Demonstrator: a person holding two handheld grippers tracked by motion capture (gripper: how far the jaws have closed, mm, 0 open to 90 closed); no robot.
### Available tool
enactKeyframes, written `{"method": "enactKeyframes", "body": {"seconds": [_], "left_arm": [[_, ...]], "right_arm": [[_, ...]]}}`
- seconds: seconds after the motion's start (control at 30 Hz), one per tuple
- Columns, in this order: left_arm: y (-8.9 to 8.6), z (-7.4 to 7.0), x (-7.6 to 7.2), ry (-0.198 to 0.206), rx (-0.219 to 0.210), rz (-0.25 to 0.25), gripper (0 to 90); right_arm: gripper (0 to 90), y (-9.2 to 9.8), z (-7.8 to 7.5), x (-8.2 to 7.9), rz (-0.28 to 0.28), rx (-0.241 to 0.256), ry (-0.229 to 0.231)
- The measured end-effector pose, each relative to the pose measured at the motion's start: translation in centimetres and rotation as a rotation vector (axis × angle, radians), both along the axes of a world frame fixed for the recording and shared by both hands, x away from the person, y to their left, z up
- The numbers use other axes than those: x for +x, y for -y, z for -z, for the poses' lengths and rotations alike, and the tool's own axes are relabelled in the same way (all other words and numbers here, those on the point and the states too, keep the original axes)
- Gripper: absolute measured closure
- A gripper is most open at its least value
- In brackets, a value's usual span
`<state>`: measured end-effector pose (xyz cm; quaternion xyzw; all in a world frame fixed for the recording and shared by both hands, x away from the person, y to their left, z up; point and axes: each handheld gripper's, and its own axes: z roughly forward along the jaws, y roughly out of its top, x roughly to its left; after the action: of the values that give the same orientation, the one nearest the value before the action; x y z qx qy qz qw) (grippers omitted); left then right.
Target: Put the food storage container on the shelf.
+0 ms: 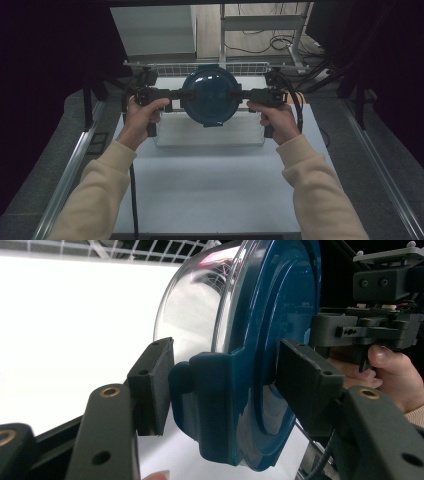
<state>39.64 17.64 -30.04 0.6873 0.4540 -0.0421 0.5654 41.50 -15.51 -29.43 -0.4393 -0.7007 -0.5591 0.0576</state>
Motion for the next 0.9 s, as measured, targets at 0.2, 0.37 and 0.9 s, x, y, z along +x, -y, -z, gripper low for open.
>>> {"method": "enactKeyframes", "body": {"seconds": [0.2,0.37,0.9], "left_arm": [[-0.2,-1.0,1.7,0.003,-0.002,-0.004,41.8],[-0.5,-0.9,3.0,-0.016,-0.01,-0.001,41.8],[-0.9,1.5,6.9,-0.098,-0.044,-0.041,40.6]], "right_arm": [[43.5,-0.2,-1.0,1.8,-0.001,0.0,-0.002],[43.4,-0.5,-1.2,2.9,0.007,-0.001,-0.015],[43.4,-1.0,1.2,6.2,0.044,0.017,-0.112]]}}
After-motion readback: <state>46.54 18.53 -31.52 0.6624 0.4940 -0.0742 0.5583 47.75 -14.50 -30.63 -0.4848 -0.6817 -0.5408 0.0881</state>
